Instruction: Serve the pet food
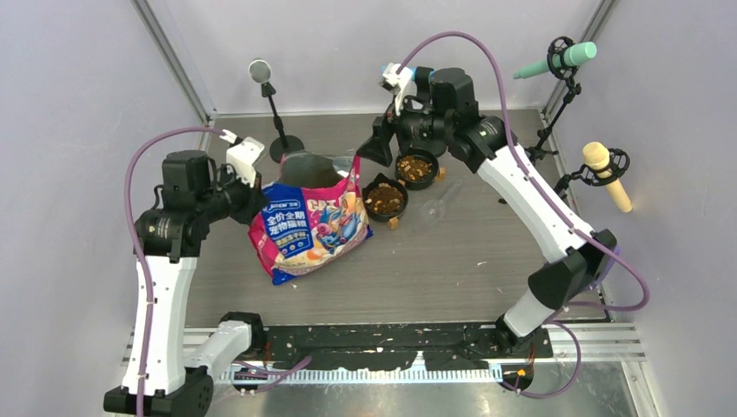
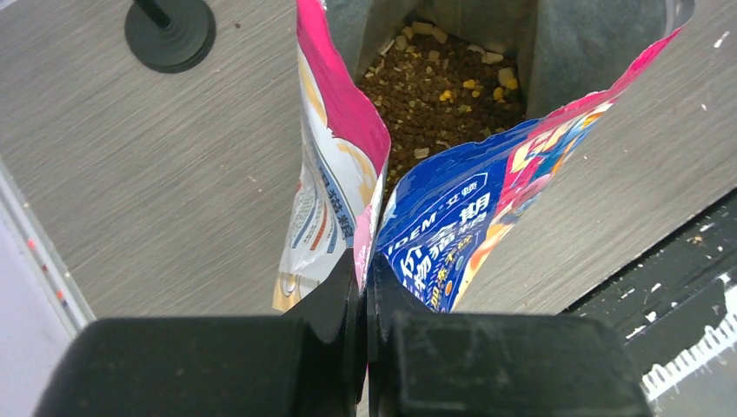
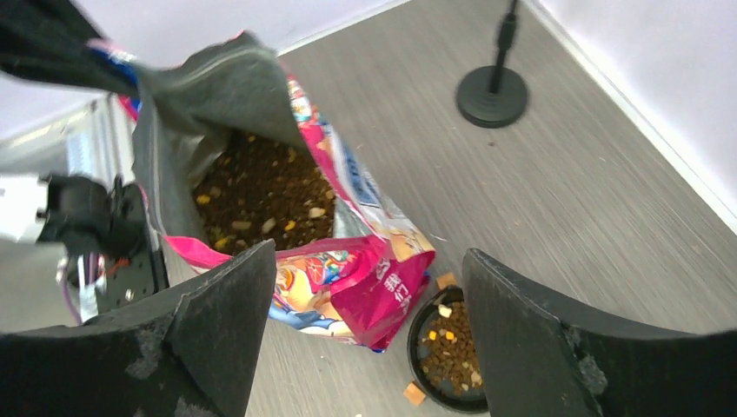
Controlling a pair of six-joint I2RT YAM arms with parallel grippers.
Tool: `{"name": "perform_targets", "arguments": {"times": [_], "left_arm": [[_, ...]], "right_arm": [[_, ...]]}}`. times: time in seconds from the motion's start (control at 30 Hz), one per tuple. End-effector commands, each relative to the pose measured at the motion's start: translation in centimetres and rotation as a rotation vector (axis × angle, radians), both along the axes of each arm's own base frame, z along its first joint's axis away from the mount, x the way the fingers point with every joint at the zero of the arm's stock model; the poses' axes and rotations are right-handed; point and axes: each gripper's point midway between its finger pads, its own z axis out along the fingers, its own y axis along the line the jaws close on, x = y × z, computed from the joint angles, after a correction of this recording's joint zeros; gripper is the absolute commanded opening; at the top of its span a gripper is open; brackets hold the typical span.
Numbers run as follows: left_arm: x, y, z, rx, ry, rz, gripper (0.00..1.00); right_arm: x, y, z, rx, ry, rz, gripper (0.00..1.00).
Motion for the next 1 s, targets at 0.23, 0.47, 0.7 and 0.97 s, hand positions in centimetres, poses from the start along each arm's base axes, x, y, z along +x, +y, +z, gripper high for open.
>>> {"name": "perform_targets", "arguments": {"times": [0.23, 0.47, 0.7, 0.97], "left_arm": [[1.7, -1.6, 7.9, -0.108, -0.222, -0.196, 0.0], [1.9, -1.6, 7.3, -0.101, -0.178, -0.26, 0.0], [2.0, -1.5, 6.1, -0.064, -0.175, -0.286, 0.0], [2.7, -1.0, 5.6, -0.063, -0.153, -0.275, 0.0]], "right_arm": [[-2.2, 1.7, -4.6, -0.14, -0.214, 0.468, 0.86], [-0.9, 2.5, -6.1, -0.12, -0.234, 0.542, 0.84], [0.0, 4.2, -6.3, -0.071, -0.259, 0.581, 0.8], [-1.7, 6.3, -6.5, -0.02, -0.249, 0.67, 0.72]]}}
